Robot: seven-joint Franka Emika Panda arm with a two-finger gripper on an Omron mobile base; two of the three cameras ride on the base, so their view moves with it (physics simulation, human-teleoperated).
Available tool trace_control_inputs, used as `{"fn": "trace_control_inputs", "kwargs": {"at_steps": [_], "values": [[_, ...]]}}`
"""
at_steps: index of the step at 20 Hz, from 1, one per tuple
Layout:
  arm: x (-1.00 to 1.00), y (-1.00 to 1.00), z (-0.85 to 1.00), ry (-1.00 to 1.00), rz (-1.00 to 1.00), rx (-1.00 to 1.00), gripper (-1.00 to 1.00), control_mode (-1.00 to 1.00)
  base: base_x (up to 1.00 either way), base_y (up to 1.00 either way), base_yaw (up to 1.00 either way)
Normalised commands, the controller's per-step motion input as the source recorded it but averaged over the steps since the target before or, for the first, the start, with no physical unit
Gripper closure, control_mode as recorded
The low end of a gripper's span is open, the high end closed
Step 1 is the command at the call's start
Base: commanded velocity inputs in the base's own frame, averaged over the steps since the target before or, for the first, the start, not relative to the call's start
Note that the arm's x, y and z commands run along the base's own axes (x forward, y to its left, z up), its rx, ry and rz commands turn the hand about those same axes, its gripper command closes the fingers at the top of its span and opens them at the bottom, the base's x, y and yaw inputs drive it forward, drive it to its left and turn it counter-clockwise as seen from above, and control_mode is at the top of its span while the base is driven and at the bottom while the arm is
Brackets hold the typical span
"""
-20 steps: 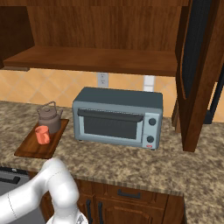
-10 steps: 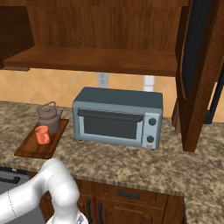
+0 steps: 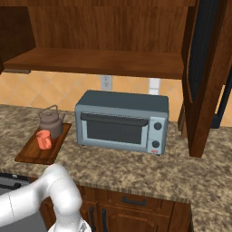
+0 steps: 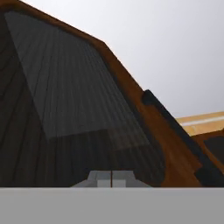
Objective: Pick the kettle from the counter and place it on the tray. Then pick the mug from the cabinet and place it on the tray. Then close the cabinet doors.
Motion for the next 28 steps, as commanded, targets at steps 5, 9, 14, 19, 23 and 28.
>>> {"fn": "trace_control_inputs", "kwargs": {"at_steps": [5, 9, 14, 19, 23, 28], "values": [[-0.18, -0.87, 0.39, 0.02, 0.04, 0.33, 1.00, -1.00, 0.00, 0.00, 0.00], [0.00, -1.00, 0.09, 0.22, 0.10, 0.29, 1.00, -1.00, 0.00, 0.00, 0.00], [0.00, -1.00, 0.04, 0.36, 0.14, 0.22, 1.00, -1.00, 0.00, 0.00, 0.00], [0.15, -1.00, 0.11, 0.44, 0.18, 0.13, 1.00, -1.00, 0.00, 0.00, 0.00], [0.23, -1.00, 0.11, 0.44, 0.21, 0.11, 1.00, -1.00, 0.00, 0.00, 0.00], [0.34, -1.00, 0.02, 0.42, 0.25, 0.08, 1.00, -1.00, 0.00, 0.00, 0.00]]}}
